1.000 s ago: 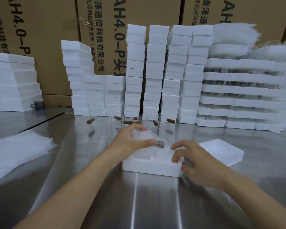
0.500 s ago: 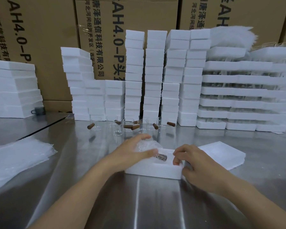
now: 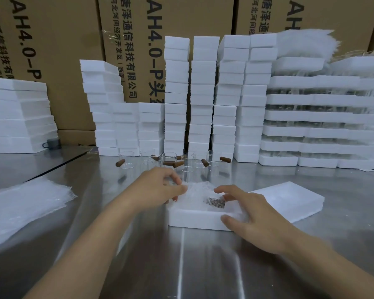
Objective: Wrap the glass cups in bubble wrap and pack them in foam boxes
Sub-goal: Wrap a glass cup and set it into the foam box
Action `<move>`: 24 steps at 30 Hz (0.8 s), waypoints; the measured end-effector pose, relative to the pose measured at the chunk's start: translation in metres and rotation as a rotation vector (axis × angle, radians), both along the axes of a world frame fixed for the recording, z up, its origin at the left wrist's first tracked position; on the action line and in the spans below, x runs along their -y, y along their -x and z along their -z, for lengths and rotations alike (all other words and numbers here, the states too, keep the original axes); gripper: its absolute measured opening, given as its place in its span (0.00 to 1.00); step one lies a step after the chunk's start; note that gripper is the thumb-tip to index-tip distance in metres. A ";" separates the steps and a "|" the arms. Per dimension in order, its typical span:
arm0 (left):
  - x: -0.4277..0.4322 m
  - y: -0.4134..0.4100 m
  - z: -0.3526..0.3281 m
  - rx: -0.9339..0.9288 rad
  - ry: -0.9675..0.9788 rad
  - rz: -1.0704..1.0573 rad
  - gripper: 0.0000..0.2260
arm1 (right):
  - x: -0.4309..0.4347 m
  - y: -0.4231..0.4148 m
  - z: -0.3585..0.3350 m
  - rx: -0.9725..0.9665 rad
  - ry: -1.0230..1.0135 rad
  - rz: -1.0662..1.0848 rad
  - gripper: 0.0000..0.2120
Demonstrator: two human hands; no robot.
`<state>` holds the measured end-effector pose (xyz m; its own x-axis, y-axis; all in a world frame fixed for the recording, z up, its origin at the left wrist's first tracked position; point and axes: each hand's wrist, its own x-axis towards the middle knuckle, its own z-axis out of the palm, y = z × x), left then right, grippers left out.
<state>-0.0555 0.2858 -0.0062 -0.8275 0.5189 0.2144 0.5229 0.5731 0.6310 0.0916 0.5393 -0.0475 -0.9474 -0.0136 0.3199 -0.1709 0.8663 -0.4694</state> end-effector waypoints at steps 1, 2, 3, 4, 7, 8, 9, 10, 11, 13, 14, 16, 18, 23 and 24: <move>-0.001 0.000 0.000 -0.024 0.016 -0.003 0.10 | 0.000 0.001 0.000 -0.013 0.016 0.001 0.27; -0.002 0.001 0.001 -0.048 0.025 -0.011 0.09 | 0.000 0.001 0.001 -0.028 0.030 0.004 0.26; -0.003 0.002 0.002 -0.068 0.019 -0.024 0.07 | 0.000 0.002 0.001 -0.042 0.039 0.008 0.26; -0.004 0.004 0.003 -0.075 0.007 -0.038 0.06 | 0.001 0.002 0.002 -0.052 0.039 0.008 0.25; -0.006 0.006 0.007 -0.068 0.002 -0.075 0.06 | 0.001 0.003 0.004 -0.052 0.004 -0.005 0.23; -0.006 0.006 0.008 -0.069 -0.003 -0.075 0.05 | 0.001 0.003 0.005 -0.049 -0.009 -0.006 0.23; -0.006 0.005 0.008 -0.076 -0.030 -0.067 0.03 | 0.000 0.003 0.005 -0.048 -0.019 -0.003 0.24; -0.006 0.005 0.007 -0.090 -0.073 -0.047 0.03 | -0.001 0.004 0.006 -0.047 -0.027 -0.001 0.24; -0.006 0.005 0.006 -0.099 -0.120 -0.018 0.05 | -0.003 0.004 0.006 -0.045 -0.032 -0.001 0.24; -0.006 0.005 0.005 -0.042 -0.145 0.078 0.14 | -0.004 0.005 0.007 -0.042 -0.035 -0.004 0.24; -0.007 0.003 0.005 0.014 -0.112 0.141 0.21 | -0.005 0.005 0.006 -0.043 -0.035 -0.004 0.23; -0.010 0.000 0.009 0.065 -0.012 0.224 0.28 | -0.004 0.006 0.006 -0.049 -0.034 -0.004 0.23; -0.015 -0.001 0.016 0.010 0.031 0.198 0.28 | -0.004 0.007 0.006 -0.052 -0.034 -0.003 0.23; -0.021 -0.002 0.022 -0.048 0.020 0.145 0.29 | -0.007 0.007 0.006 -0.054 -0.035 0.007 0.24; -0.022 -0.001 0.022 -0.051 0.023 0.142 0.29 | -0.007 0.007 0.005 -0.058 -0.042 0.006 0.24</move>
<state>-0.0544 0.3073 -0.0279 -0.7334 0.6355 0.2411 0.6312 0.5051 0.5886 0.0842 0.5461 -0.0529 -0.9273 -0.0225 0.3737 -0.1917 0.8861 -0.4221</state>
